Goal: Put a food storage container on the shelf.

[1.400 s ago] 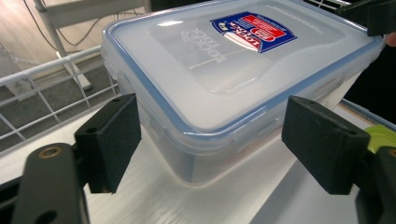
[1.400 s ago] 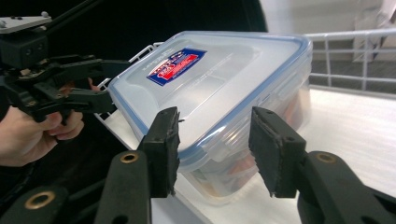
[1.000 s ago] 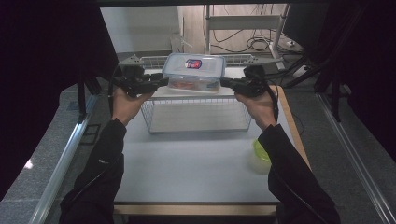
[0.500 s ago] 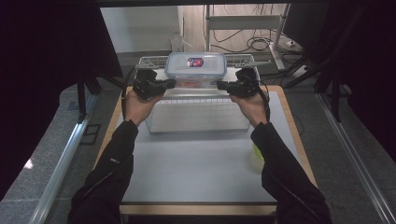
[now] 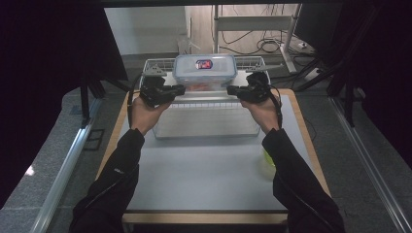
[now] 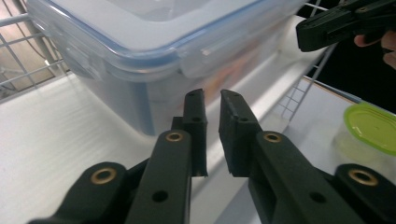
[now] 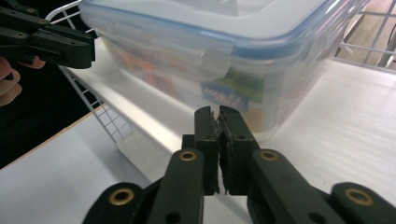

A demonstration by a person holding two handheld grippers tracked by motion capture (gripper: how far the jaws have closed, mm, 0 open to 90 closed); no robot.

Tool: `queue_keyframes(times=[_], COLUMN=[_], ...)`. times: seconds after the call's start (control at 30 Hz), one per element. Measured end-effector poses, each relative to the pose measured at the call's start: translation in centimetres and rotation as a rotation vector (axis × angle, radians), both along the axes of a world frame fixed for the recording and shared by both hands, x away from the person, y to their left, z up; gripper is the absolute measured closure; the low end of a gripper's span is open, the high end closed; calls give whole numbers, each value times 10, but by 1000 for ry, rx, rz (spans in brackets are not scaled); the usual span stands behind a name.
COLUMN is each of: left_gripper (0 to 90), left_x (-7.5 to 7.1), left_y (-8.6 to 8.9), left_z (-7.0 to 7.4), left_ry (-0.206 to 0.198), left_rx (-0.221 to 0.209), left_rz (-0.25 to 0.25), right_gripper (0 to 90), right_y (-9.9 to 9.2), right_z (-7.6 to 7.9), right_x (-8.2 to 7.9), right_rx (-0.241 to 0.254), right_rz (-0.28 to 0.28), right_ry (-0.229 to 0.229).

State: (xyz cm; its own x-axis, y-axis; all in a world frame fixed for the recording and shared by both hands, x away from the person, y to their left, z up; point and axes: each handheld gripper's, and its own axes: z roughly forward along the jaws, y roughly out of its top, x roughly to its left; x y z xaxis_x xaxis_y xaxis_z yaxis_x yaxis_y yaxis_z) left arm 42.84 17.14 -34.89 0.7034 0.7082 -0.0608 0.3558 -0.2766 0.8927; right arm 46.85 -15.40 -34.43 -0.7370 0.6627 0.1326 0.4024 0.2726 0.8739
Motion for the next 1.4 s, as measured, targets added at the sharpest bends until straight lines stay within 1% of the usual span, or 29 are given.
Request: queue_keyframes(times=[0.07,0.13,0.2,0.23,0.27,0.33,0.37,0.47,0.53,0.63,0.77,0.8,0.9,1.0,1.1,1.2,1.3,1.33,1.4], left_gripper=[733,690,634,614,583,522,489,409,350,291,239,227,182,139,110,75,63,57,54], left_x=[-7,-16,-21,-26,-29,-39,-43,-54,-62,-73,-84,-86,-95,-102,-109,-118,-127,-130,-135], left_y=[-1,-3,-5,-7,-7,-9,-10,-11,-13,-13,-11,-11,-10,-8,-6,-5,-2,-1,2], left_z=[-2,-5,-7,-9,-10,-13,-13,-17,-20,-26,-35,-37,-45,-52,-59,-67,-76,-79,-85], left_ry=[-1,-6,-10,-19,-22,-31,-33,-39,-43,-45,-31,-26,-17,-11,-11,-10,-21,-25,-30], left_rx=[6,29,42,52,57,57,60,64,76,79,49,49,68,69,70,84,92,89,69], left_rz=[-12,-26,-35,-38,-42,-49,-48,-57,-62,-69,-79,-81,-78,-78,-76,-80,-70,-67,-58], right_gripper=[790,736,688,665,635,579,540,466,413,335,262,246,201,152,125,96,80,77,71], right_y=[-1,-1,-1,-1,-1,0,0,0,0,1,0,0,-2,-4,-6,-8,-10,-11,-14], right_z=[-1,-1,-2,-2,-2,-4,-6,-10,-13,-20,-29,-31,-37,-45,-51,-57,-61,-62,-65], right_x=[-6,-14,-20,-22,-27,-34,-38,-48,-54,-63,-74,-77,-83,-90,-95,-101,-107,-109,-114], right_rx=[-6,-13,-17,-22,-28,-33,-35,-43,-48,-53,-72,-75,-78,-73,-77,-103,-106,-97,-91], right_rz=[12,22,31,32,35,46,53,70,83,97,103,101,107,115,116,121,117,118,121], right_ry=[-8,-15,-27,-33,-46,-54,-57,-71,-81,-83,-90,-92,-91,-81,-74,-70,-66,-55,-39])
